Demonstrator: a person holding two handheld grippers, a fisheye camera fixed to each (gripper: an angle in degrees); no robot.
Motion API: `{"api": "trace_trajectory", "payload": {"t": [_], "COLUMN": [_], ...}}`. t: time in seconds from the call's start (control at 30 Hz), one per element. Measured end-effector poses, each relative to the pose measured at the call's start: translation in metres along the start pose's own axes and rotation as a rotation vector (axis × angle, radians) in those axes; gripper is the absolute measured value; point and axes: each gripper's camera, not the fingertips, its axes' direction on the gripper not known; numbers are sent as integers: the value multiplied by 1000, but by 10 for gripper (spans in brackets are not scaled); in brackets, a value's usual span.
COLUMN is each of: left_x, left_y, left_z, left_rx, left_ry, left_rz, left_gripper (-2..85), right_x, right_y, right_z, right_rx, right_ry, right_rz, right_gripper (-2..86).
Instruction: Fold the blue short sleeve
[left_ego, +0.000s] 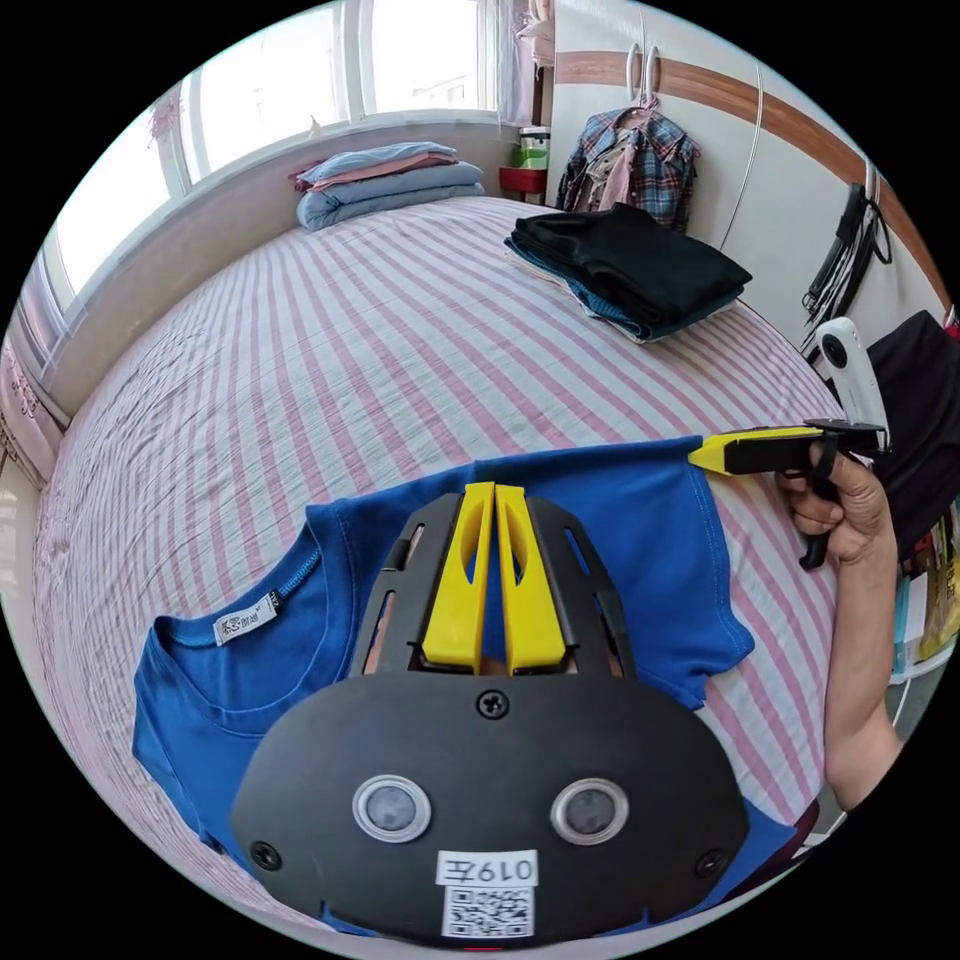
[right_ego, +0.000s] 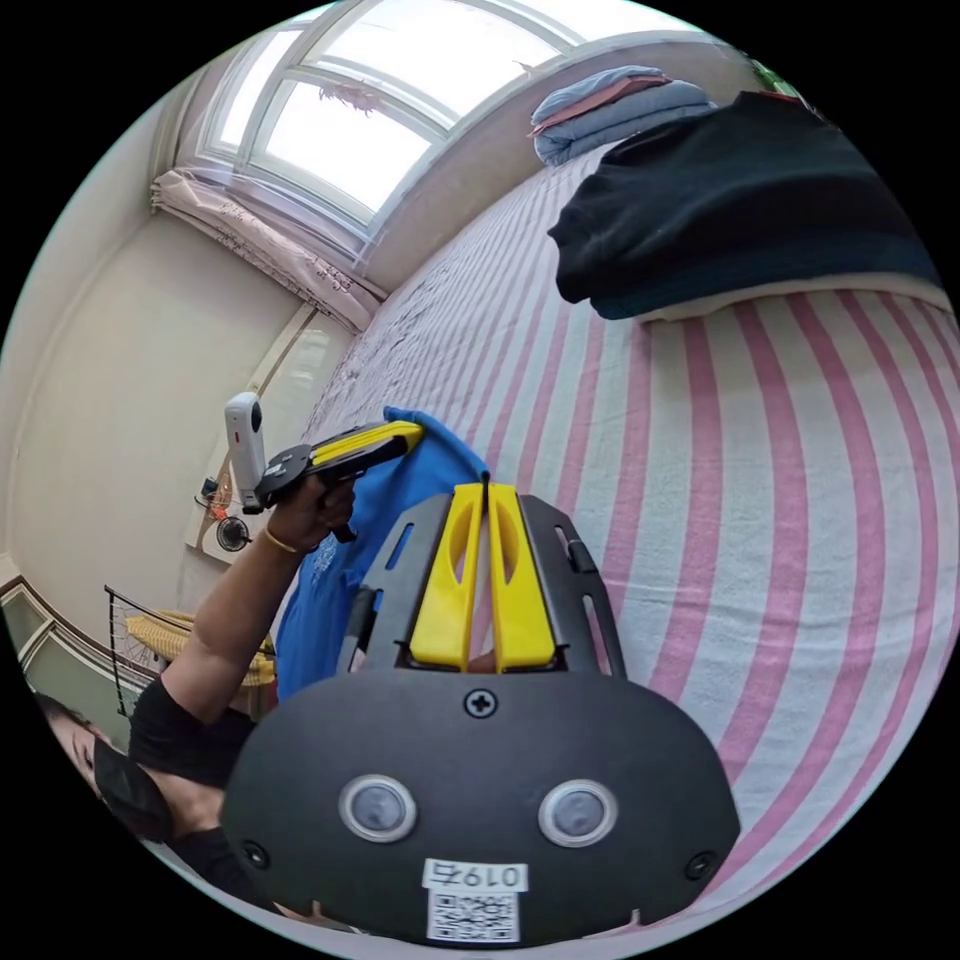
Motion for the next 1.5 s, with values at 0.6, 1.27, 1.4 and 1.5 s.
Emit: {"api": "trace_trajectory", "payload": {"t": [0.6,1.27,1.4,1.5], "left_x": [-57,-56,-37,-22], "left_y": [13,120,178,211], "left_z": [-15,-94,-121,-129], "left_rx": [49,304,240,177], "left_ry": [188,296,214,149], "left_rz": [-160,-164,-70,32], "left_gripper": [7,8,8,8], "right_x": [-8,-140,-252,-300], "right_y": [25,111,195,229], "right_z": [-26,-54,-103,-96], "right_rx": [-29,147,549,611], "right_ry": [12,91,73,45], "right_rz": [-57,-395,-693,-747], "right_gripper": [68,-9,-8,-3]}}
